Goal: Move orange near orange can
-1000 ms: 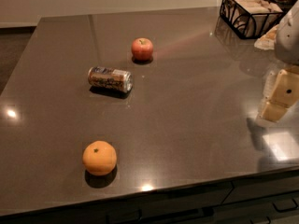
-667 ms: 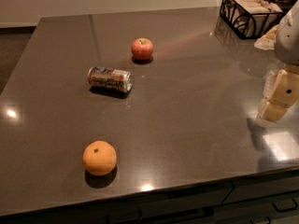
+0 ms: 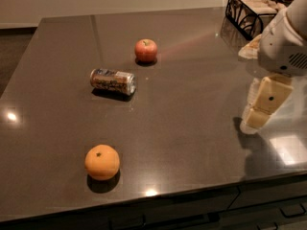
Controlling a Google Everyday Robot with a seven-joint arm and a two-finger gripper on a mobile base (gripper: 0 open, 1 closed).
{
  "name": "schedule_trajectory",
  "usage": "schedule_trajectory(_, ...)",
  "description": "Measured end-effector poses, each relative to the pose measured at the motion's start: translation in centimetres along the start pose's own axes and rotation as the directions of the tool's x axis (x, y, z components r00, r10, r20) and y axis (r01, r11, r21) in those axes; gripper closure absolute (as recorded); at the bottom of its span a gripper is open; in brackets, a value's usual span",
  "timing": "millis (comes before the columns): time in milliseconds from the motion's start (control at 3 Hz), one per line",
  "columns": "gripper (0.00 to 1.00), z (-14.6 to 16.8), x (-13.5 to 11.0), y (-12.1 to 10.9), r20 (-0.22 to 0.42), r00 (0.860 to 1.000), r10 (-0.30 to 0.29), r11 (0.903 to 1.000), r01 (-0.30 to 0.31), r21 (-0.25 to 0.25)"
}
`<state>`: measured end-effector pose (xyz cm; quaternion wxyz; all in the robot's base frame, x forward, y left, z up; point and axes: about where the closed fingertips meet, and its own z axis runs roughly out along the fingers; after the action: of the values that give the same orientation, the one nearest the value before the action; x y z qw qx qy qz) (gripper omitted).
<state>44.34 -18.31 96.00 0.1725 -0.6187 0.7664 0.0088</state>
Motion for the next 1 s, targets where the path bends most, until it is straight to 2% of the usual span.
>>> schedule_trajectory(333, 0.0, 1.9, -2.6, 1.9, 0.069, 0.996, -0.051, 0.9977, 0.054, -0.042)
schedule_trajectory(667, 0.0, 3.9, -6.0, 5.1, 0.16, 0.98, -0.122, 0.986, 0.138, -0.093)
schedule_trajectory(1000, 0.0, 5.3, -9.4, 8.2, 0.251, 0.952, -0.174, 0.9672, 0.213, -0.138)
